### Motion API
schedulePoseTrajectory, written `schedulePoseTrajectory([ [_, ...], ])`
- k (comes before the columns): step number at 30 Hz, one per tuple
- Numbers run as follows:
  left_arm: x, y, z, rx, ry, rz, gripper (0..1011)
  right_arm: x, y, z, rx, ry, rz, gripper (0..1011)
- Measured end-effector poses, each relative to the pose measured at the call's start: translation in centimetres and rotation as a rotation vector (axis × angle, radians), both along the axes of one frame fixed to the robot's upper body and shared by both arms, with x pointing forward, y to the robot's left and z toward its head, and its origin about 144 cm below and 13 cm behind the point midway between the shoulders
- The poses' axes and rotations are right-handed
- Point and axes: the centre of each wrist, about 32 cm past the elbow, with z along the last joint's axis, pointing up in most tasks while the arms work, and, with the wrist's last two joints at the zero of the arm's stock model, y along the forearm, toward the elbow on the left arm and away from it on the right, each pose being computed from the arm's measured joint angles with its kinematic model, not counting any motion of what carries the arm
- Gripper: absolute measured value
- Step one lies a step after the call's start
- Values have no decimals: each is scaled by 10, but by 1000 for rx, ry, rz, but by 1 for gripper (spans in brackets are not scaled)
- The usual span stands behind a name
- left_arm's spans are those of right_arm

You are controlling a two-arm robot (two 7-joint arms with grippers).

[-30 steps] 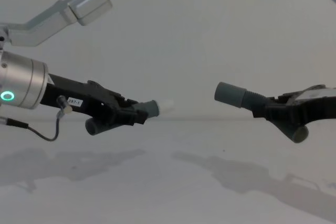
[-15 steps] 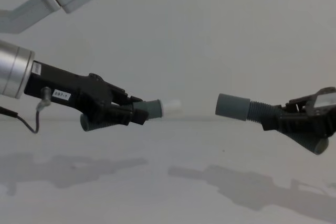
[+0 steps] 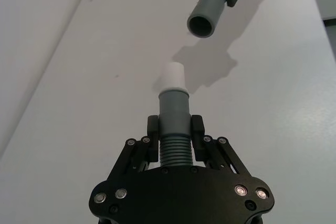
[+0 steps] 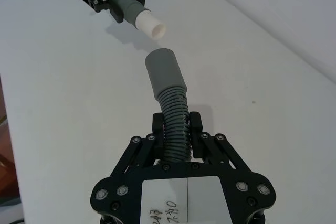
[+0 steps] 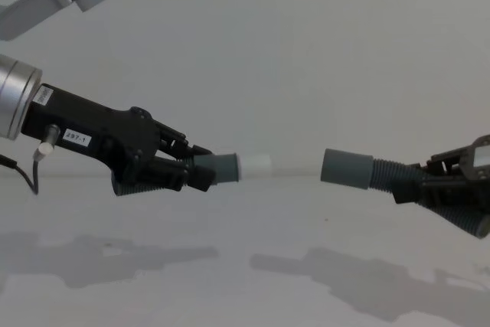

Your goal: Use both hands to pick up one end of the pipe from the table, align the ends, and insert them.

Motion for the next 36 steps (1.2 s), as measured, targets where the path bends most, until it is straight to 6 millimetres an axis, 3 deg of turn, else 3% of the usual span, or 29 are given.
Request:
schedulePoseTrajectory([
  [36, 5, -16, -4, -15, 44, -89, 351, -8, 5, -6, -9, 40, 31, 274],
])
